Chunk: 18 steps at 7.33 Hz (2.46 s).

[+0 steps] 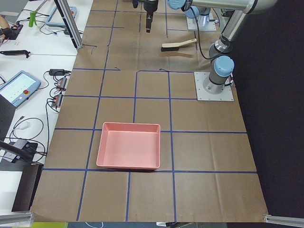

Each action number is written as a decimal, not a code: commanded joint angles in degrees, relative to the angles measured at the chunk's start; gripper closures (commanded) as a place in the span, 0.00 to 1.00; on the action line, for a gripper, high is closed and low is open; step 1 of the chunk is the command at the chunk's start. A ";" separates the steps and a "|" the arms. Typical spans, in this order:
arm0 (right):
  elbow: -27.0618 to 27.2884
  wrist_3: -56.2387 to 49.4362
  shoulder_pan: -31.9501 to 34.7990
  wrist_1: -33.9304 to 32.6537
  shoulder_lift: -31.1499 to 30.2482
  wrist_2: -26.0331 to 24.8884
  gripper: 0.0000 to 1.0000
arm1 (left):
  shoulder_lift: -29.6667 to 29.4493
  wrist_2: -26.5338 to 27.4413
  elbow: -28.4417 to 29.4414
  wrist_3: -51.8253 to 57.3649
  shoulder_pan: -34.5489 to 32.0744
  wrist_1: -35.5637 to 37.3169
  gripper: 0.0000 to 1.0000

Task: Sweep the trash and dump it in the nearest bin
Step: 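Tip the dustpan over the dark bin with the right gripper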

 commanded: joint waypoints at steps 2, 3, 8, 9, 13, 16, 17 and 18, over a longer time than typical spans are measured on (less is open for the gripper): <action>0.18 -1.45 0.92 -2.33 0.14 -1.08 0.95 | -0.41 0.09 0.91 -2.07 0.56 -3.69 0.00; 0.27 -1.55 0.92 -2.60 0.14 -1.08 0.95 | -0.50 0.18 0.75 -1.47 0.74 -3.70 0.00; 0.62 -9.10 0.74 -11.47 1.02 -4.42 0.95 | 0.12 0.62 -0.48 -1.38 1.01 -3.09 0.00; 0.54 -9.54 0.66 -11.48 0.85 -4.25 0.95 | 0.12 0.62 -0.48 -1.38 1.01 -3.17 0.00; 1.06 -9.82 0.65 -1.43 -6.86 7.94 0.95 | 0.21 0.62 -0.48 -1.38 1.01 -3.17 0.00; 7.70 -5.26 0.74 2.41 -13.18 9.45 0.95 | 0.21 0.62 -0.48 -1.38 1.01 -3.17 0.00; 15.58 -1.67 0.83 2.32 -18.78 10.33 0.95 | 0.21 0.62 -0.48 -1.38 1.01 -3.17 0.00; 23.48 1.50 0.92 0.49 -24.67 11.82 0.95 | 0.21 0.62 -0.57 -1.38 1.01 -3.17 0.00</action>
